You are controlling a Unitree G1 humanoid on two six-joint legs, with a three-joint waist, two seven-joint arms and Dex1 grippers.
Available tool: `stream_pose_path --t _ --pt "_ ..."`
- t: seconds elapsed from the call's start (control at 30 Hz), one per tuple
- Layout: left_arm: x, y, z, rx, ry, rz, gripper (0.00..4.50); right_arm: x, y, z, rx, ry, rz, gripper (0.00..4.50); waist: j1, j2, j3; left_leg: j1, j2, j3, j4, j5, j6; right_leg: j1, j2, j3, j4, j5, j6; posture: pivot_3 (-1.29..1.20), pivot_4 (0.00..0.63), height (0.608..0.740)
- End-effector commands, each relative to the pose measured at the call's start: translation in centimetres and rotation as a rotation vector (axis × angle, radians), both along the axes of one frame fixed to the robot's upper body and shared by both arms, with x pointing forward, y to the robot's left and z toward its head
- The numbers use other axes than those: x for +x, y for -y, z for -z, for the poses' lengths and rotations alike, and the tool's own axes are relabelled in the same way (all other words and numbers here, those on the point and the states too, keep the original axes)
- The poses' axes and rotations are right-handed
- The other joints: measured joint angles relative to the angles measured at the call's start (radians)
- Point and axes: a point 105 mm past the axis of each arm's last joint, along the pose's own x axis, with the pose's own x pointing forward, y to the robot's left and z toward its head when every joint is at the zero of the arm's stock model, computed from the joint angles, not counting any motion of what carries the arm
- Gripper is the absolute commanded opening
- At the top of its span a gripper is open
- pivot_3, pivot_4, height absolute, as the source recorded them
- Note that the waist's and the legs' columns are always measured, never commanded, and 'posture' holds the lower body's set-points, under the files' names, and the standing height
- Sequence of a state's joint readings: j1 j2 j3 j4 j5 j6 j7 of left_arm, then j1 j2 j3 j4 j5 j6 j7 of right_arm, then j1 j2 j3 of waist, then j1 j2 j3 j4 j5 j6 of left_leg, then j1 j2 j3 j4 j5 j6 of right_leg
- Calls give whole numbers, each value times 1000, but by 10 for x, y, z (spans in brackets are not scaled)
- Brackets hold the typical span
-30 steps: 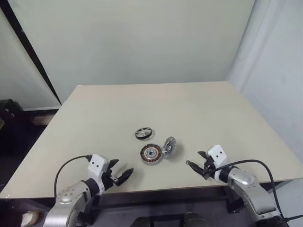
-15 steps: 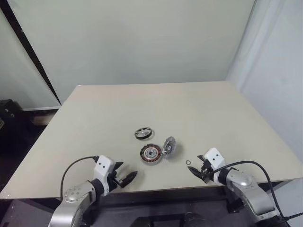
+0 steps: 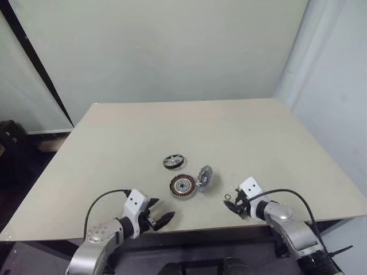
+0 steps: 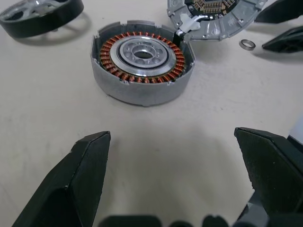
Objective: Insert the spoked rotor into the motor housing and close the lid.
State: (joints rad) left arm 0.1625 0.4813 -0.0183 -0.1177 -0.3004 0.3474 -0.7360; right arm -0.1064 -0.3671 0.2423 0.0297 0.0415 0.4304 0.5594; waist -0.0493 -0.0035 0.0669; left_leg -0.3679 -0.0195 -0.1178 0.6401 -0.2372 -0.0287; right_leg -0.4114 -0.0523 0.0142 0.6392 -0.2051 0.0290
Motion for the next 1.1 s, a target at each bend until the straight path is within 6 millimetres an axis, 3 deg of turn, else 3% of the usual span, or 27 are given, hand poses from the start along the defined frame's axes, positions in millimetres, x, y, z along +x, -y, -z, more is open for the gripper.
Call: stream_pose_path --t 0.03,0.17,0.23,0.47,0.5,0.8,1.1 --pt "5 -1 -7 18 38 17 4487 7 -5 -7 0 34 -10 3622 0 0 0 0 0 0 0 0 0 0 0 0 0 0 0 0 0 740" --pt "6 -1 -8 21 43 14 4487 8 -6 -4 -4 27 -9 3622 0 0 0 0 0 0 -1 0 1 0 0 0 0 0 0 0 0 740" --pt "6 -1 -9 22 45 14 4500 8 -6 -2 -8 22 -7 3250 0 0 0 0 0 0 -1 0 0 0 0 0 0 0 0 0 0 740" --pt "8 -1 -10 23 52 11 4500 6 -7 0 -2 9 -6 913 0 0 0 0 0 0 1 -1 -1 1 0 0 0 0 0 0 0 740" --pt "8 -1 -10 23 53 11 4500 6 -7 0 -3 7 -6 801 0 0 0 0 0 0 1 -1 -1 1 0 0 0 0 0 0 0 740" --pt "10 -1 -12 20 61 10 4500 7 -5 -6 7 16 6 802 0 0 0 1 0 0 1 -1 -1 1 0 0 0 0 0 0 0 740" --pt "17 -15 -18 33 81 -31 4500 -22 -8 -43 -35 -47 -162 802 0 0 0 0 0 0 0 -1 -1 0 0 0 0 0 0 0 0 740"
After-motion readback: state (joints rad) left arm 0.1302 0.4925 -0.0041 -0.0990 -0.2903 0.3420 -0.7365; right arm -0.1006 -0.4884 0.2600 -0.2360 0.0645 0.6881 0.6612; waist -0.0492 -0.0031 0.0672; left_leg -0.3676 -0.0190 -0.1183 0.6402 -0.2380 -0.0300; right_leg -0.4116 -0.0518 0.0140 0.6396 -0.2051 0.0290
